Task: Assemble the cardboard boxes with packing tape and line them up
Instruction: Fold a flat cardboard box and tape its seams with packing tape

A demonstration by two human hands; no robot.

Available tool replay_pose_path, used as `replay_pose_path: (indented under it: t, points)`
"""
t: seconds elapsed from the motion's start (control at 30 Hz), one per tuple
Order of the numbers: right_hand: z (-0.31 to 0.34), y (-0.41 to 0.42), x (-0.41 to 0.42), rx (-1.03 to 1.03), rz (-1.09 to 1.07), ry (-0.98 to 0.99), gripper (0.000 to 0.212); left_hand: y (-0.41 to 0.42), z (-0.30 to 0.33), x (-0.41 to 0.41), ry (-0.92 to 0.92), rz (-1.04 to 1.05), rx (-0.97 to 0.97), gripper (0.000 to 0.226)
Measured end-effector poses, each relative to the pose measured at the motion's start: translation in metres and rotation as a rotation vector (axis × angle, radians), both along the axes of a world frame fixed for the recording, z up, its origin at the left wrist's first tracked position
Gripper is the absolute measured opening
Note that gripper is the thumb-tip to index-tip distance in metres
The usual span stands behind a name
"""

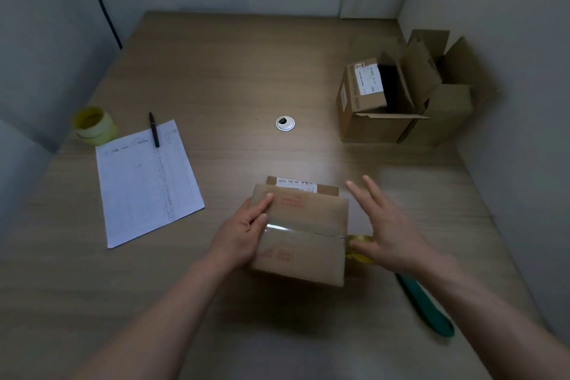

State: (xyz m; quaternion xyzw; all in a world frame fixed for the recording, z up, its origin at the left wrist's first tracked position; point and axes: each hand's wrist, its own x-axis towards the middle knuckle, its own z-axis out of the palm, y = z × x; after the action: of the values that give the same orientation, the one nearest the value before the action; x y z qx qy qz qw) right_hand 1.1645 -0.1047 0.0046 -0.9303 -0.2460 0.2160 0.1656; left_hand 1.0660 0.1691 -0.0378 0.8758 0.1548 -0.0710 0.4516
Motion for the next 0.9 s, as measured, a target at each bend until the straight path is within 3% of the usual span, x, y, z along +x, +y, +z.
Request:
replay_pose_path:
  t: [0.1,0.2,0.23,0.3,0.37,0.6,0.67,0.73,0.77,0.83,0.9]
  points:
    - [0.001,0.012,-0.007,0.087,0.112,0.050,0.078,0.010,0.014,0.030,0.063,-0.202,0.268,0.046]
    - [-0.003,0.027,-0.030,0.117,-0.162,0.019,0.060,-0.003,0.029,0.059,0.127,-0.102,0.623,0.048]
    - [-0.003,0.033,-0.039,0.081,-0.252,-0.011,0.059,-0.013,0.033,0.062,0.116,-0.032,0.661,0.049]
    - [-0.005,0.040,-0.055,0.024,-0.383,-0.037,0.061,-0.038,0.032,0.056,0.056,-0.036,0.608,0.049]
    - [-0.008,0.040,-0.065,0.003,-0.448,-0.056,0.058,-0.057,0.021,0.039,0.061,-0.240,0.595,0.050]
    - [-0.013,0.039,-0.063,0.113,-0.437,-0.052,0.037,-0.031,0.008,0.036,-0.021,-0.494,0.407,0.039]
    - [-0.017,0.043,-0.059,0.167,-0.490,-0.015,0.037,-0.029,0.009,0.017,-0.206,-0.393,0.283,0.031]
    - [-0.019,0.048,-0.056,0.195,-0.526,0.009,0.037,-0.042,0.008,-0.022,-0.452,-0.063,0.207,0.029]
    - [-0.020,0.051,-0.054,0.212,-0.538,0.019,0.036,-0.051,0.007,-0.044,-0.489,0.124,0.171,0.024]
    - [-0.019,0.058,-0.051,0.239,-0.550,0.034,0.036,-0.072,0.004,-0.080,-0.325,0.360,0.001,0.021]
    - [-0.020,0.062,-0.048,0.251,-0.556,0.033,0.036,-0.088,-0.001,-0.092,-0.084,0.422,-0.279,0.027]
